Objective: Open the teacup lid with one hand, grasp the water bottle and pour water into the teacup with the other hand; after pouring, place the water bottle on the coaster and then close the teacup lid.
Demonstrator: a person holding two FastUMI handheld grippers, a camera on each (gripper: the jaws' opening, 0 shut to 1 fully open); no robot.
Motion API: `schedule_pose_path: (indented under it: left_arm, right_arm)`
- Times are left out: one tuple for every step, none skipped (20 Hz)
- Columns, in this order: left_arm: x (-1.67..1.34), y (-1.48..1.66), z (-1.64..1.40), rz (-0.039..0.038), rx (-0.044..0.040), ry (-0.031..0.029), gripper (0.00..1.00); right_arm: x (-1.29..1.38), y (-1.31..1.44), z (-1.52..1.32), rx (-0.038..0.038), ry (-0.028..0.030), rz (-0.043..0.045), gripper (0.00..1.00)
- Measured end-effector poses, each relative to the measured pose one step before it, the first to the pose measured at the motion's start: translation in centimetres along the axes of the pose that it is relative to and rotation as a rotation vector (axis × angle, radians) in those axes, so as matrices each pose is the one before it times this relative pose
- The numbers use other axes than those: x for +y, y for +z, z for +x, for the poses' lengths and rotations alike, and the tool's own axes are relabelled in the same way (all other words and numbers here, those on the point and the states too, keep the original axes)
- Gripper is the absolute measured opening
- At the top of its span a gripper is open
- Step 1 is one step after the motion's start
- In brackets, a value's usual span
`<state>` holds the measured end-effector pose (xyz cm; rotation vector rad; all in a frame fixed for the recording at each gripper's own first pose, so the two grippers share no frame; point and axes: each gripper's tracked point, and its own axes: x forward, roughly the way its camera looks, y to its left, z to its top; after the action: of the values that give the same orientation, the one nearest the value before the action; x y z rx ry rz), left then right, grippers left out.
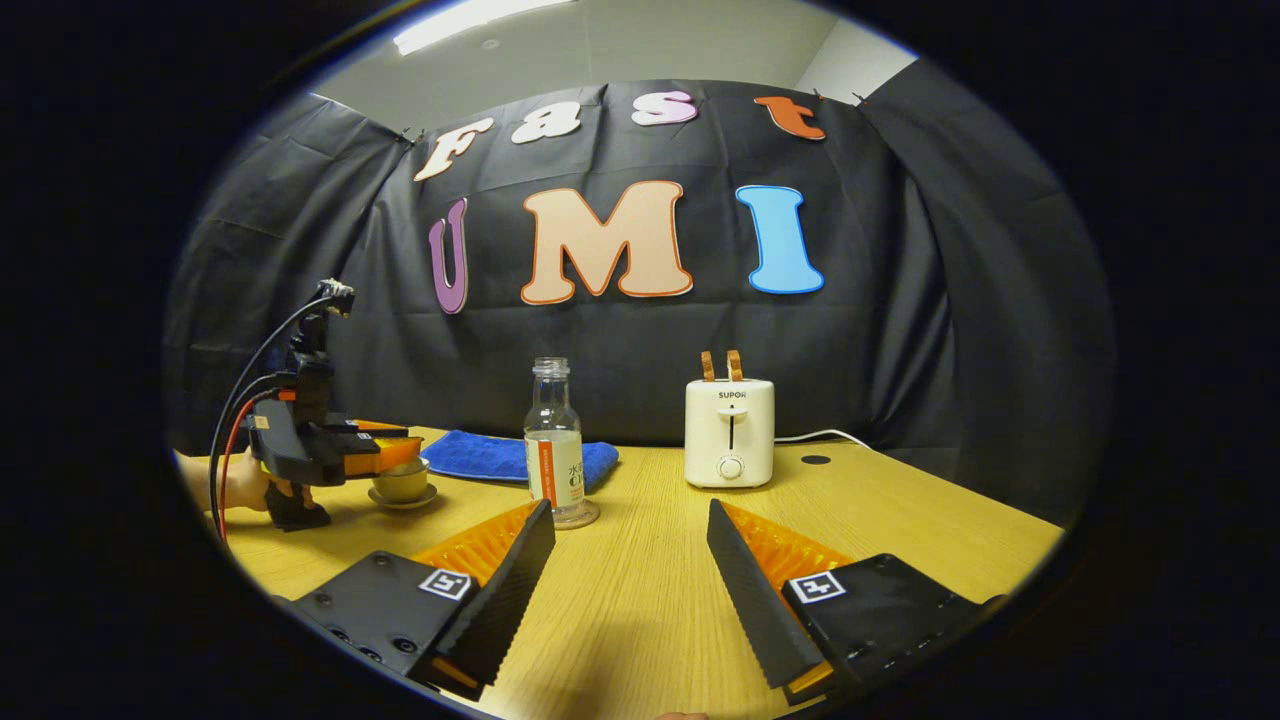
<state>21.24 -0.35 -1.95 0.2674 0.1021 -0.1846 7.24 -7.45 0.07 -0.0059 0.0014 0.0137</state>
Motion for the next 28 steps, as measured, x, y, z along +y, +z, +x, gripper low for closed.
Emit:
schedule_pose_path:
  left_arm:
    - [-0.021,0.036,0.069,-0.00020,0.00068,0.00080,0.22]
    - [0.022,0.046,0.022,0.00008,-0.00022,0.00299,0.22]
    - [0.020,-0.024,0.039,0.00074,0.00316,0.00095,0.22]
    - [-0.077,-0.106,0.042,0.00167,0.00350,-0.00199,0.22]
    - [0.002,-0.081,0.002,0.00329,0.00575,-0.00033,0.22]
    - [-0.079,-0.050,0.036,0.00290,0.00428,-0.00223,0.22]
    - [-0.032,-0.024,-0.002,0.00119,0.00061,-0.00146,0.22]
    - [0.001,-0.028,0.056,0.00056,0.00024,-0.00122,0.22]
    - [-0.015,0.004,0.028,0.00169,0.00224,-0.00038,0.22]
    - [-0.037,-0.052,-0.036,0.00172,0.00310,-0.00091,0.22]
    - [0.059,0.021,-0.015,0.00133,0.00250,0.00206,0.22]
    - [-0.006,-0.036,0.039,-0.00005,-0.00007,0.00158,0.22]
    - [-0.008,0.051,0.031,0.00016,-0.00041,0.00086,0.22]
    - [-0.014,-0.100,-0.048,0.00070,0.00221,0.00022,0.23]
    - [-0.081,0.004,0.035,0.00036,0.00127,-0.00148,0.23]
    - [0.003,-0.067,0.032,0.00108,0.00103,-0.00188,0.25]
    - [-0.100,-0.030,0.007,-0.00289,-0.00030,-0.00671,0.26]
    - [-0.047,0.011,-0.064,0.00300,-0.00030,-0.00293,0.29]
    - [-0.099,0.060,0.020,-0.00123,-0.00156,-0.00183,0.32]
    - [-0.131,0.043,-0.117,-0.00131,-0.00106,-0.00360,0.43]
    - [0.128,0.028,0.023,-0.00225,-0.00332,0.00174,0.43]
    - [0.104,0.085,-0.059,-0.00333,-0.00353,0.00393,0.43]
    - [0.100,0.100,-0.079,-0.00578,-0.00613,0.00367,0.43]
    - [0.256,0.138,-0.209,-0.00986,-0.01212,0.00816,0.43]
    - [0.226,0.212,-0.145,-0.01101,-0.01144,0.00536,0.46]
    - [0.075,0.070,-0.187,-0.01282,-0.01063,0.00070,0.53]
    - [0.124,0.064,-0.170,-0.01127,-0.00607,0.00341,0.53]
    - [0.176,0.012,-0.411,-0.01352,-0.00630,0.00745,0.53]
  right_arm:
    - [-0.002,-0.073,0.044,0.00003,-0.00011,-0.00018,0.98]
    - [-0.029,0.034,-0.001,0.00034,-0.00048,0.00024,1.00]
    - [-0.019,-0.045,0.051,0.00103,-0.00269,-0.00075,1.00]
    - [-0.052,0.073,0.044,0.00156,-0.00252,0.00079,0.98]
    - [-0.077,-0.026,-0.044,-0.00082,-0.00207,-0.00123,0.98]
    - [-0.007,0.047,-0.007,-0.00067,-0.00036,0.00001,0.98]
    - [0.004,0.009,0.065,0.00038,-0.00081,-0.00005,0.98]
    - [-0.029,0.009,0.024,0.00051,-0.00221,-0.00023,0.98]
    - [-0.053,-0.023,-0.046,-0.00023,-0.00001,-0.00014,0.98]
    - [0.038,0.041,0.033,-0.00004,0.00008,-0.00020,0.98]
    - [-0.047,-0.041,-0.053,0.00039,0.00003,0.00038,0.98]
    - [0.004,0.014,0.021,0.00064,0.00007,0.00013,0.98]
    - [-0.050,-0.005,-0.051,-0.00070,0.00012,-0.00025,0.98]
    - [0.026,0.031,0.021,0.00029,0.00017,-0.00001,0.98]
    - [-0.012,-0.068,0.019,0.00018,0.00009,0.00018,0.98]
    - [0.002,0.029,-0.003,-0.00048,0.00014,-0.00040,0.98]
    - [-0.002,-0.003,0.010,-0.00031,0.00019,-0.00019,0.98]
    - [-0.007,-0.001,0.027,-0.00001,-0.00015,0.00014,0.98]
    - [-0.015,-0.013,-0.009,0.00002,-0.00098,-0.00056,0.98]
    - [-0.067,0.005,0.007,-0.00003,-0.00165,0.00062,0.98]
    - [0.009,0.009,-0.033,-0.00053,-0.00002,-0.00050,0.98]
    - [0.064,0.040,-0.053,0.00032,-0.00027,0.00027,0.98]
    - [-0.051,-0.048,0.000,0.00052,0.00003,0.00039,0.98]
    - [-0.013,0.042,-0.022,-0.00053,0.00023,-0.00048,1.00]
    - [0.014,-0.045,0.055,0.00042,0.00006,0.00031,1.00]
    - [0.019,0.031,-0.005,0.00030,-0.00002,0.00024,0.98]
    - [-0.047,-0.059,-0.048,0.00027,0.00019,0.00003,0.98]
    - [-0.019,-0.001,0.054,-0.00035,-0.00015,-0.00011,0.98]
